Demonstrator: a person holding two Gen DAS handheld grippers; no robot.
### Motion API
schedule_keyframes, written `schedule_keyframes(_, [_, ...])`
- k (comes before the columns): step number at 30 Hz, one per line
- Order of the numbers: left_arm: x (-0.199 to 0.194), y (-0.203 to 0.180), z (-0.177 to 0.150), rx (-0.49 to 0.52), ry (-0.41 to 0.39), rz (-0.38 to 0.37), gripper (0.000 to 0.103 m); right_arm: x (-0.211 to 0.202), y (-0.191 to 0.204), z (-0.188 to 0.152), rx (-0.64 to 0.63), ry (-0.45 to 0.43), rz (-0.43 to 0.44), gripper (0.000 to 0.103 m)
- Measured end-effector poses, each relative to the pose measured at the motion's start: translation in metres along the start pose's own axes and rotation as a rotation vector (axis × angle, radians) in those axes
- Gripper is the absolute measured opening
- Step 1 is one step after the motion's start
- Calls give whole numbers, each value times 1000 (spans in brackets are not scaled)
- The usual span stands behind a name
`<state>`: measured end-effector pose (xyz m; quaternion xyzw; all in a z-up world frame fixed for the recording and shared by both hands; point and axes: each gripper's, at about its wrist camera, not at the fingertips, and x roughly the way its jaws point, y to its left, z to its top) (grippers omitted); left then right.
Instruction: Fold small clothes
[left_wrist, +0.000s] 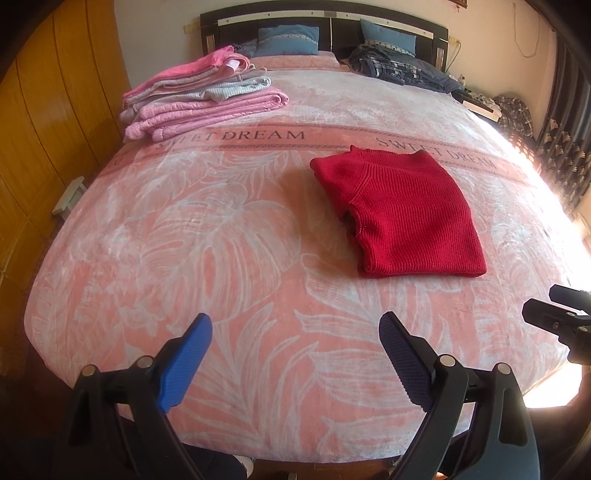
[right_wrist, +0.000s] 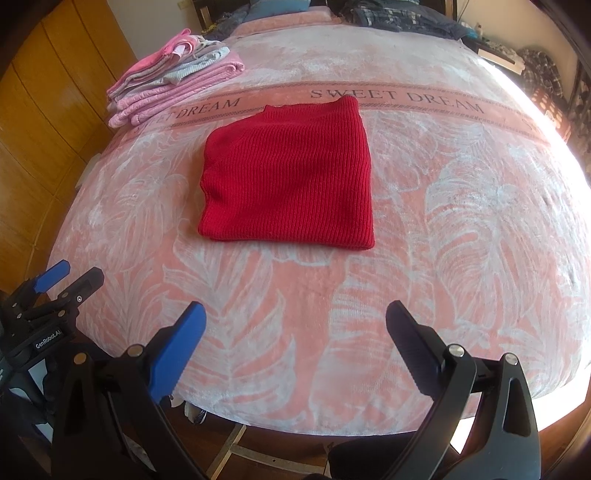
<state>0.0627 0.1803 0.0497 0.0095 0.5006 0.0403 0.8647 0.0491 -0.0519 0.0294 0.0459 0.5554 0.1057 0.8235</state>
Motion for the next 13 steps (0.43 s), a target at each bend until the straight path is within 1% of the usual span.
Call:
schedule_keyframes(4, [2, 1, 0, -1, 0, 2, 92, 0, -3, -1, 8, -18, -24, 97])
schedule_keyframes(9, [3, 1, 0, 0, -1, 3, 92, 3, -9, 2, 37, 0, -23, 97])
schedule_keyframes(13, [3, 1, 0, 0, -4, 1, 92, 4, -13, 3, 43, 4, -40, 97])
